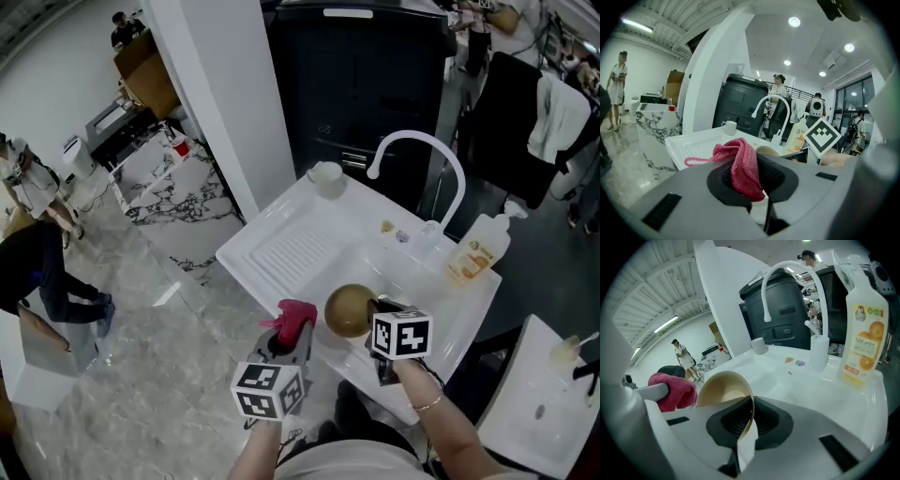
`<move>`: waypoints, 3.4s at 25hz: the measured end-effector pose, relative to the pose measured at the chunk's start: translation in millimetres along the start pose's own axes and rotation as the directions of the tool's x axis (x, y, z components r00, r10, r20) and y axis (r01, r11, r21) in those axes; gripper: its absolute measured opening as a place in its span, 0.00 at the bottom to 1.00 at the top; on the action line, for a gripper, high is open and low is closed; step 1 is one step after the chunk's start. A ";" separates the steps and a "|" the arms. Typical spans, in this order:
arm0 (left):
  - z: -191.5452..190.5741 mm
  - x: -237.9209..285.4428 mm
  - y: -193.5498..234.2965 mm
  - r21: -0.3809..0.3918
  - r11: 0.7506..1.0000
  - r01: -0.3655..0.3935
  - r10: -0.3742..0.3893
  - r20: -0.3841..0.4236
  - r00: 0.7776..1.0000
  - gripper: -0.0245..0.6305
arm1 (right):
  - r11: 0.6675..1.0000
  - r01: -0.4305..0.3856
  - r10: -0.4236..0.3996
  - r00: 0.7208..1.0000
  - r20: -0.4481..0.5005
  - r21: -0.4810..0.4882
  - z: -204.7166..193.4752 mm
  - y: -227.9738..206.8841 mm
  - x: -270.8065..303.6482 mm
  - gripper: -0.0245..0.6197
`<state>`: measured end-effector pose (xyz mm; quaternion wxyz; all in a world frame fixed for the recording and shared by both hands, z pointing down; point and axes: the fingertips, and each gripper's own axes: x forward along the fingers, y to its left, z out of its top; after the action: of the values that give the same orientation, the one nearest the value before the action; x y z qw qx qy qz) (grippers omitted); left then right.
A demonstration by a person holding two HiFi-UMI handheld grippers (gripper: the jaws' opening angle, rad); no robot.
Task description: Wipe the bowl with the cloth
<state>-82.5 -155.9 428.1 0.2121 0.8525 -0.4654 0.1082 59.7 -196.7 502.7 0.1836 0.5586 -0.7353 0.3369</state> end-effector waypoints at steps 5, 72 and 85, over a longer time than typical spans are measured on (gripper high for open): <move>-3.5 -32.5 -1.8 0.012 1.000 -0.018 0.018 0.026 1.000 0.11 | 1.000 -0.011 0.012 1.000 0.018 -0.011 -10.8 21.6 -16.5 0.06; -38.5 13.1 -37.6 -0.053 0.998 0.017 -0.028 -0.222 0.975 0.11 | 0.985 -0.027 0.046 0.994 0.104 -0.172 -16.2 77.4 -41.6 0.08; -48.3 -0.1 -24.2 0.078 0.992 -0.095 0.111 -0.230 0.967 0.11 | 0.997 0.020 -0.012 0.995 0.104 -0.078 -21.3 46.1 -37.0 0.07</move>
<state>-61.6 -121.9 464.6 0.2313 0.8151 -0.4768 0.2341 25.3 -149.1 480.4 0.1699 0.5735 -0.7521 0.2768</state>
